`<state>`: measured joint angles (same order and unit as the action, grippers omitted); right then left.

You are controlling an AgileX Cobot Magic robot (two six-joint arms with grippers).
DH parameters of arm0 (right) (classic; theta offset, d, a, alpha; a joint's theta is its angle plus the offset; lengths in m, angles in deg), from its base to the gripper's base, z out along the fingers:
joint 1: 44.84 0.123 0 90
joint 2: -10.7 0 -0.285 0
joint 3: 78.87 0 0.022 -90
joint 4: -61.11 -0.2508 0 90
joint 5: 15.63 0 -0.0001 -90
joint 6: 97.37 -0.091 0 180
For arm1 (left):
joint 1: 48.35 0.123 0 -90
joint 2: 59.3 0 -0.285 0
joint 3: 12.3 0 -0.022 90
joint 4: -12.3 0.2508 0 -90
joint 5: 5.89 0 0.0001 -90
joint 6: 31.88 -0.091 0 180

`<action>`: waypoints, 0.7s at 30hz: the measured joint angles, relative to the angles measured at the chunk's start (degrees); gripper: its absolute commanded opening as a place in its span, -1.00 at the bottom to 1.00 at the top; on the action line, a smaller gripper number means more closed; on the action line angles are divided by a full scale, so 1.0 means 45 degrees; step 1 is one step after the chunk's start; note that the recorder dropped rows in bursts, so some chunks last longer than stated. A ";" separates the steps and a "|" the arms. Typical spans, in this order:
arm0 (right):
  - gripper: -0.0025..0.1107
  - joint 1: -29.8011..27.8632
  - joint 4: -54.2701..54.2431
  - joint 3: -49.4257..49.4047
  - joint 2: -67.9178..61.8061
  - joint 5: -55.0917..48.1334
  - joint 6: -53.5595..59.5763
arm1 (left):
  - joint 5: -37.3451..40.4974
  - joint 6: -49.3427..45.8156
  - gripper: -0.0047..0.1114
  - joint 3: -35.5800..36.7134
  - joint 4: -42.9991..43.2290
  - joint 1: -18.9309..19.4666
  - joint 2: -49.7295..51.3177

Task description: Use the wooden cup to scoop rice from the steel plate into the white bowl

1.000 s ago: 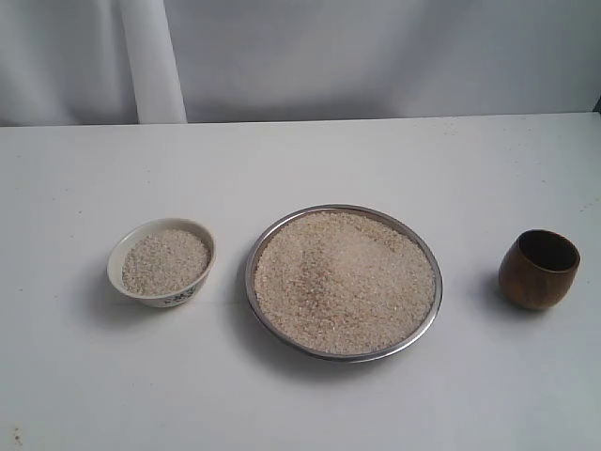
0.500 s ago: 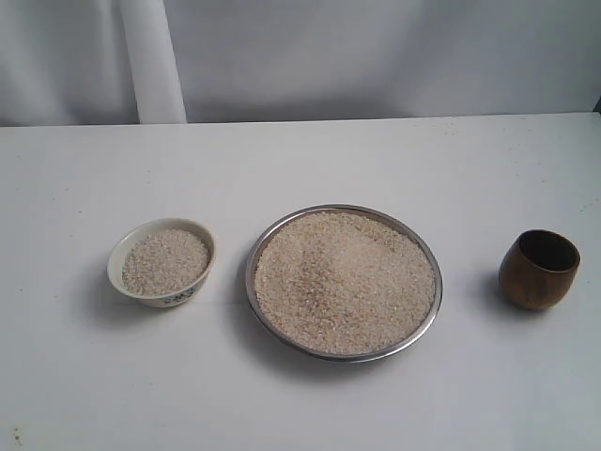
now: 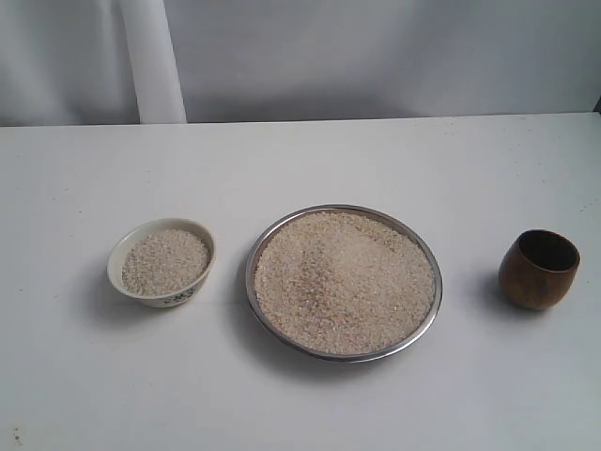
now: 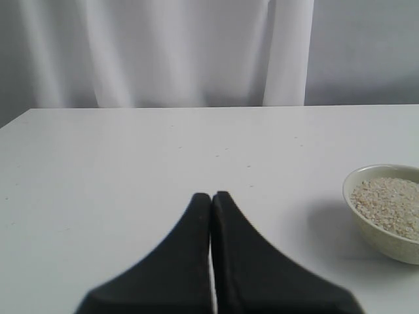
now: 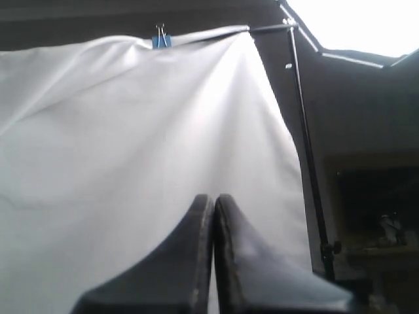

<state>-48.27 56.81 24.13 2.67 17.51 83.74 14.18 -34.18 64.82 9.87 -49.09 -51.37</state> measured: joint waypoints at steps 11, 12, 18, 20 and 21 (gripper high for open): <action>-0.96 0.0000 -0.0024 0.0000 0.0000 0.0858 -0.0248 | 0.0000 0.0000 -0.92 0.0000 0.0000 0.0000 0.0000; -0.96 0.0000 -0.0024 0.0000 0.0000 0.0934 -0.0649 | 0.0000 0.0000 -0.92 0.0000 0.0000 0.0000 0.0000; -0.96 0.0000 -0.0024 0.0000 0.0000 0.1170 -0.4252 | 0.0000 0.0000 -0.92 0.0000 0.0000 0.0000 0.0000; -0.96 0.0000 -0.0024 0.0000 0.0000 0.0963 -0.4837 | 0.0000 0.0000 -0.92 0.0000 0.0000 0.0000 0.0000; -0.96 0.0000 -0.0051 0.0107 0.0000 0.0577 -0.4944 | 0.0000 0.0000 -0.92 0.0000 0.0000 0.0000 0.0000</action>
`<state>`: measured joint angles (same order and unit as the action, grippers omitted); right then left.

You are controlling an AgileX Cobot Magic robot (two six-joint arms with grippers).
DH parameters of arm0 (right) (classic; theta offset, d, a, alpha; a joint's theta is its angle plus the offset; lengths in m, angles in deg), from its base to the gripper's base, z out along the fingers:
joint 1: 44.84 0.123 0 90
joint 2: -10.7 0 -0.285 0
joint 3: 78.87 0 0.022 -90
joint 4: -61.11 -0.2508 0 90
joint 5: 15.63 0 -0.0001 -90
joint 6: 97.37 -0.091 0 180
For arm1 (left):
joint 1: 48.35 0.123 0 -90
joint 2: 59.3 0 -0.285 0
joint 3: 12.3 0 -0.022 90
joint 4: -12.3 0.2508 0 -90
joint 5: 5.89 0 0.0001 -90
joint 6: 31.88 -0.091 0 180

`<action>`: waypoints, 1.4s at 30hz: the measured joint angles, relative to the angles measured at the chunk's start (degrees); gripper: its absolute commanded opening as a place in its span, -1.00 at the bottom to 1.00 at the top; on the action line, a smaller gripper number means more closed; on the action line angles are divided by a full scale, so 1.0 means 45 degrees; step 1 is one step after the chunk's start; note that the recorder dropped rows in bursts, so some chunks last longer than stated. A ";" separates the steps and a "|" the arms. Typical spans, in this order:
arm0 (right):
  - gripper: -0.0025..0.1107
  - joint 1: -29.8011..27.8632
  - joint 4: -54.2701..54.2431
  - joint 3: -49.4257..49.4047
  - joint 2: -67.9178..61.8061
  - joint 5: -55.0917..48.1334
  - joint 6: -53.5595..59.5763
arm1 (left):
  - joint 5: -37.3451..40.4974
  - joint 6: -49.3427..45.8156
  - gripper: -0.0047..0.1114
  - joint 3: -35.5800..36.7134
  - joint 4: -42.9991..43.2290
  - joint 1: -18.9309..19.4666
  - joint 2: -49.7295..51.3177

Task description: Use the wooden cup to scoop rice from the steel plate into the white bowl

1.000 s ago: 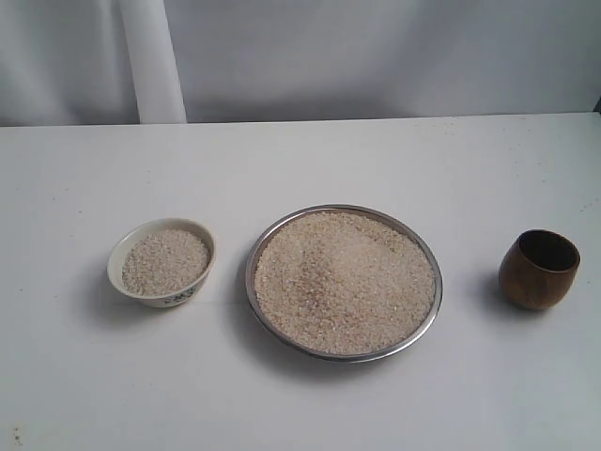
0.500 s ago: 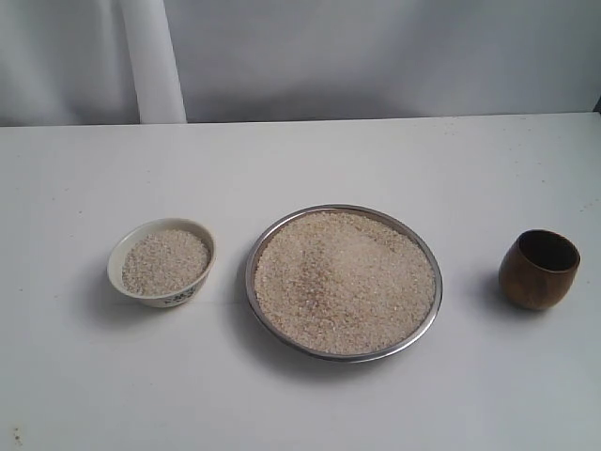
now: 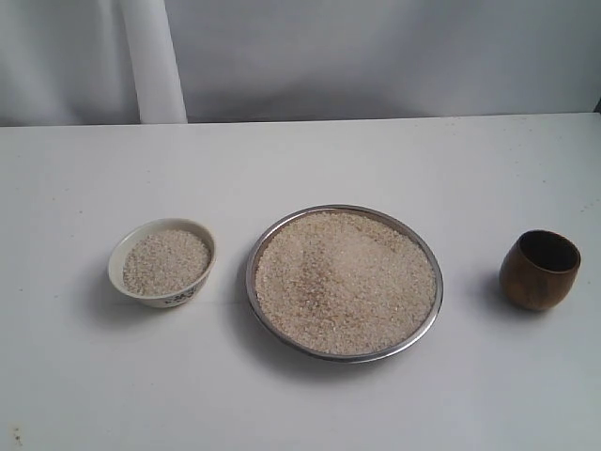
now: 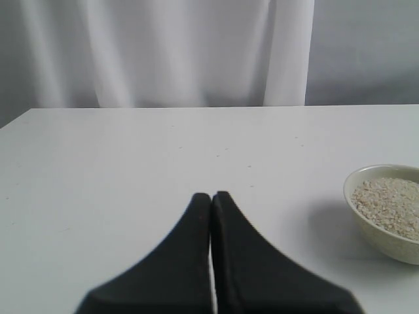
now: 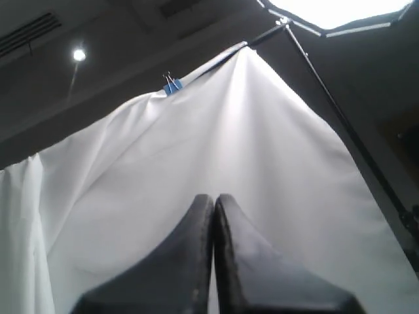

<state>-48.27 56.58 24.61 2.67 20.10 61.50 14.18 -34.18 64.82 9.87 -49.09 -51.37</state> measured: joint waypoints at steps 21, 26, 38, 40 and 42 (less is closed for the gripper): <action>0.90 0.0021 0.0068 0.7744 -0.7017 -0.8947 0.5142 | 0.0000 0.0000 -0.92 0.0000 0.0000 0.0000 0.0000; 0.90 0.0021 0.0300 0.7798 -0.8187 -0.8548 0.5510 | 0.0000 0.0000 -0.92 0.0000 0.0000 0.0000 0.0000; 0.90 0.0021 0.0113 0.6149 -0.9476 -0.5461 0.5549 | 0.0000 0.0000 -0.92 0.0000 0.0000 0.0000 0.0000; 0.90 0.0021 0.0010 0.5171 -1.0014 -0.4023 0.5368 | 0.0000 0.0000 -0.92 0.0000 0.0000 0.0000 0.0000; 0.90 0.0021 0.0145 0.4465 -1.0406 -0.3065 0.5322 | 0.0000 0.0000 -0.92 0.0000 0.0000 0.0000 0.0000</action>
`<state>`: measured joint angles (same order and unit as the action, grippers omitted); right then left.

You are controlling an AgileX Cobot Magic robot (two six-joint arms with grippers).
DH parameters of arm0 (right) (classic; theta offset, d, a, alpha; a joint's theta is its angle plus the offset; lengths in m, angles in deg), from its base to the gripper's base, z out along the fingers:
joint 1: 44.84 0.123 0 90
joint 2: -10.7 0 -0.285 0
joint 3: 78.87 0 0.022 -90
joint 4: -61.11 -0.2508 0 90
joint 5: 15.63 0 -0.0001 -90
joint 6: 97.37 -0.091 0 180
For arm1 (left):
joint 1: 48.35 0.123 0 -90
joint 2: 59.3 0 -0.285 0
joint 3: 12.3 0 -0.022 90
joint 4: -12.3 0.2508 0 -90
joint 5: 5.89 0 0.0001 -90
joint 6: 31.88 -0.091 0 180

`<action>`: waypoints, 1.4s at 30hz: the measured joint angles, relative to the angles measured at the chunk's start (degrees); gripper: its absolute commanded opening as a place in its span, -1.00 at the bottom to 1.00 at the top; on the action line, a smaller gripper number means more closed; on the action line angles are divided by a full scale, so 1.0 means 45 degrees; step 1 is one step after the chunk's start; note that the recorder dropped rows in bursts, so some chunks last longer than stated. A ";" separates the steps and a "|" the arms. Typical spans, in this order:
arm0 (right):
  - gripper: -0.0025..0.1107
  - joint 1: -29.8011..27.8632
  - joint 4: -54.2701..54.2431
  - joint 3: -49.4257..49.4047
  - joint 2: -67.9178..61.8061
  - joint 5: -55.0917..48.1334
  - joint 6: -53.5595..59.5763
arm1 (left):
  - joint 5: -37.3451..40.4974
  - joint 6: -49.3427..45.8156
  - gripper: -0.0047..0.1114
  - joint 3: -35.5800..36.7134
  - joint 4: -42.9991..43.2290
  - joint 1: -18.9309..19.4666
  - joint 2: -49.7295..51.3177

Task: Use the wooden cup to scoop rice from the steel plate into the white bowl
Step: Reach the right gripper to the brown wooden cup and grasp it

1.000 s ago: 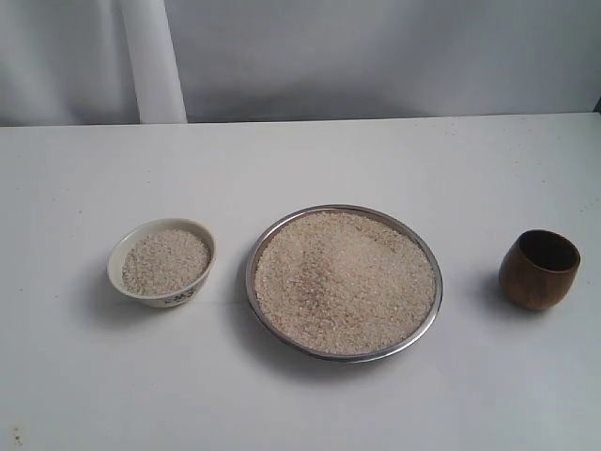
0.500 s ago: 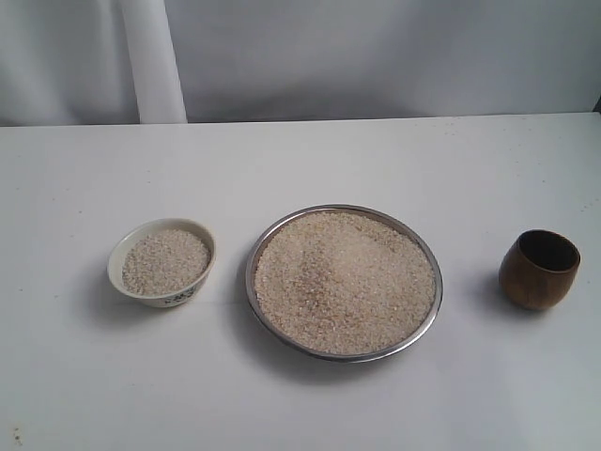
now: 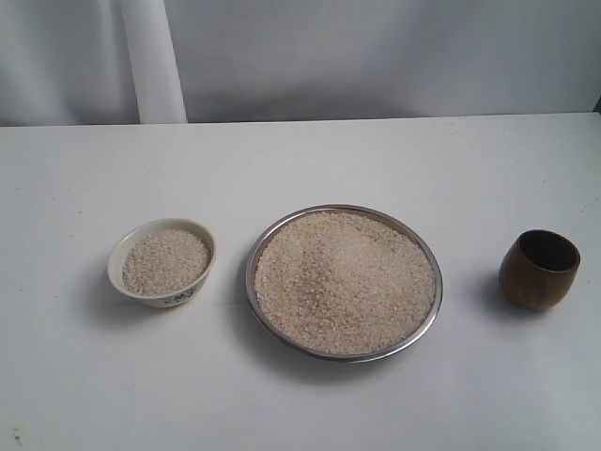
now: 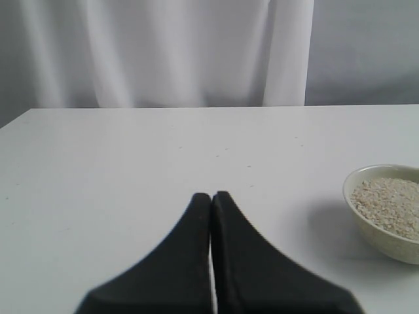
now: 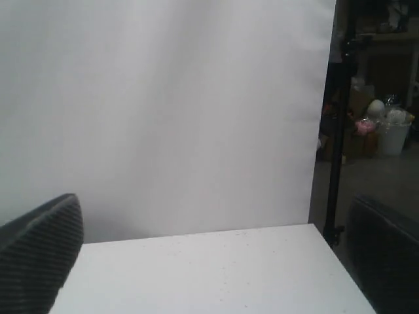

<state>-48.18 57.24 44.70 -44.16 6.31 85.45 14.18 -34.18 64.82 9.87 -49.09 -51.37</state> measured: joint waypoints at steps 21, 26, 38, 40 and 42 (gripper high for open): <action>0.90 0.1485 0.1622 -0.1885 -0.5982 0.4095 -0.0626 | 0.0000 0.0000 -0.92 0.0000 0.0000 0.0000 0.0000; 0.90 0.1485 0.1622 -0.2197 -0.6587 0.5358 0.0025 | 0.0000 0.0000 -0.92 0.0000 0.0000 0.0000 0.0000; 0.90 0.1485 0.1661 -0.2197 -0.9373 0.7383 0.0429 | 0.0000 0.0000 -0.92 0.0000 0.0000 0.0000 0.0000; 0.90 0.1485 0.1637 -0.2197 -0.9865 0.7759 0.0446 | 0.0000 0.0000 -0.92 0.0000 0.0000 0.0000 0.0000; 0.90 0.1485 0.1554 -0.2220 -1.0328 0.8109 0.0479 | 0.0000 0.0000 -0.92 0.0000 0.0000 0.0000 0.0000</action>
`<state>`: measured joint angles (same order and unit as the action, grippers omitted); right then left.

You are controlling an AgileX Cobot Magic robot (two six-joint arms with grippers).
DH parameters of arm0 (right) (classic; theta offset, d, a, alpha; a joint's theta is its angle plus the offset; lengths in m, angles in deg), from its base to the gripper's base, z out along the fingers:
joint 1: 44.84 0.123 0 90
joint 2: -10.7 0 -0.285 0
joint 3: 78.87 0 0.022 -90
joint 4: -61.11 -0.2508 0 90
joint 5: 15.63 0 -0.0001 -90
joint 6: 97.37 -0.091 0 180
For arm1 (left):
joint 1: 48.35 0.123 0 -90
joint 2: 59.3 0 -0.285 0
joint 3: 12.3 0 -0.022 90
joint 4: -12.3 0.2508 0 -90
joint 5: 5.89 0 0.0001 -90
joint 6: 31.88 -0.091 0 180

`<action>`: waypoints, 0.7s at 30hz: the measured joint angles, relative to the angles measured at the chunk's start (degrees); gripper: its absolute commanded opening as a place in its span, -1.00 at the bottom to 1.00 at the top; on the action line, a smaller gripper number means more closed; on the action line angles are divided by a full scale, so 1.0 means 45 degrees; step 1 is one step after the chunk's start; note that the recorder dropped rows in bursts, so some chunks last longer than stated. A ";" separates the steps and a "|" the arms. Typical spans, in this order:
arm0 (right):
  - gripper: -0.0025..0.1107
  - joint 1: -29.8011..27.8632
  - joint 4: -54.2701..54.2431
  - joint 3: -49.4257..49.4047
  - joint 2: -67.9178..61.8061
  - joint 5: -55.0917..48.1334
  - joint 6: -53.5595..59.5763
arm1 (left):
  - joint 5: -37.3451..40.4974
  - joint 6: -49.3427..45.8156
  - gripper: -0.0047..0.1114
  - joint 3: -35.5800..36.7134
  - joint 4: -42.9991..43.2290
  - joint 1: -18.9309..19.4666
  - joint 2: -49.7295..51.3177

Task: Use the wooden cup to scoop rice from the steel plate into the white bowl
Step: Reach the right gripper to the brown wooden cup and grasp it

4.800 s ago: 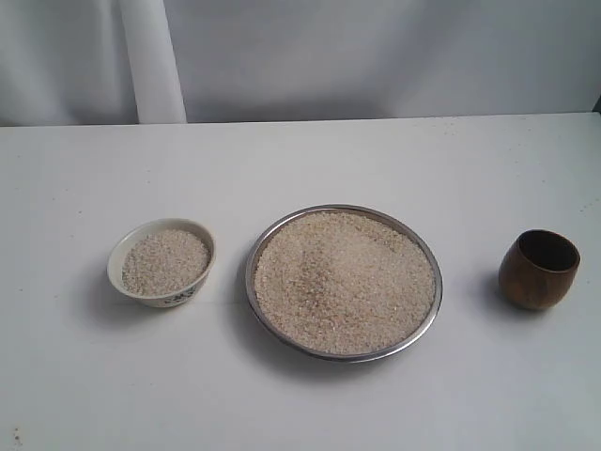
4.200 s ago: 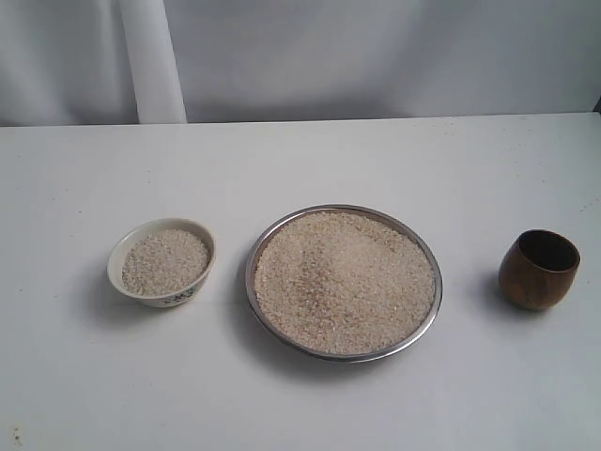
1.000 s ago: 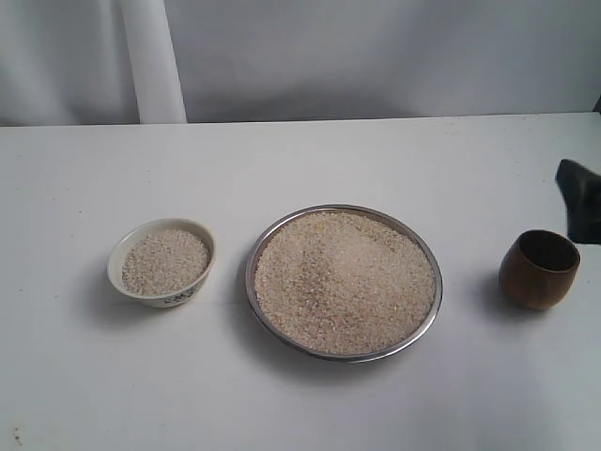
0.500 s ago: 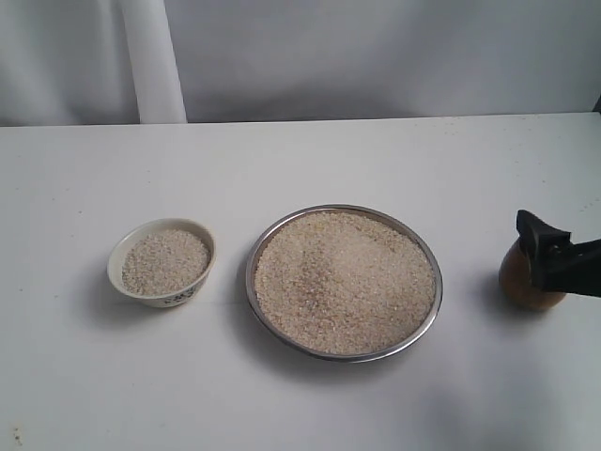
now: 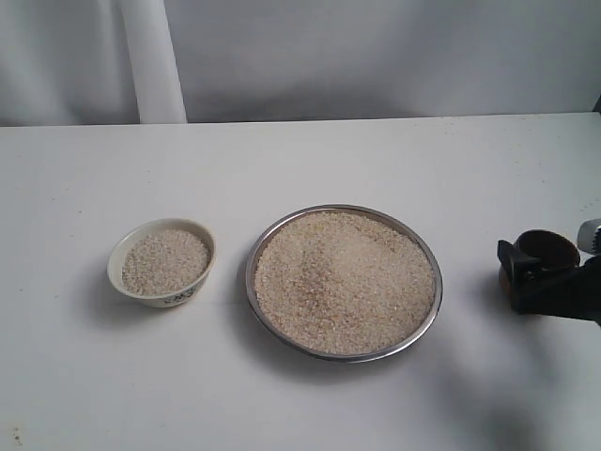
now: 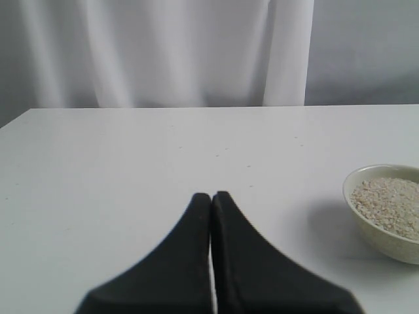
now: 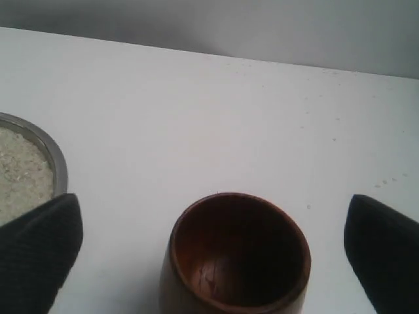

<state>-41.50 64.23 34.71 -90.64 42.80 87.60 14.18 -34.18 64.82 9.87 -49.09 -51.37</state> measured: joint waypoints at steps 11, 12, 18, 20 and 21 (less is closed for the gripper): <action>0.90 0.0000 -0.0093 -0.0030 -0.2055 0.1870 0.0376 | 0.0000 0.0000 -0.92 0.0000 0.0000 0.0000 0.0000; 0.90 0.0000 -0.0093 -0.0030 -0.2218 0.2076 0.0376 | 0.0000 0.0000 -0.92 0.0000 0.0000 0.0000 0.0000; 0.90 0.0000 -0.0197 -0.0006 -0.3356 0.2331 0.0376 | 0.0000 0.0000 -0.92 0.0000 0.0000 0.0000 0.0000; 0.90 0.0000 -0.0256 -0.0006 -0.3745 0.2358 0.0376 | 0.0000 0.0000 -0.92 0.0000 0.0000 0.0000 0.0000; 0.90 0.0000 -0.0301 -0.0006 -0.3920 0.2358 0.0376 | 0.0000 0.0000 -0.92 0.0000 0.0000 0.0000 0.0000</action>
<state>-41.50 62.87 34.68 -108.28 53.41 89.29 14.18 -34.18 64.82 9.87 -49.09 -51.37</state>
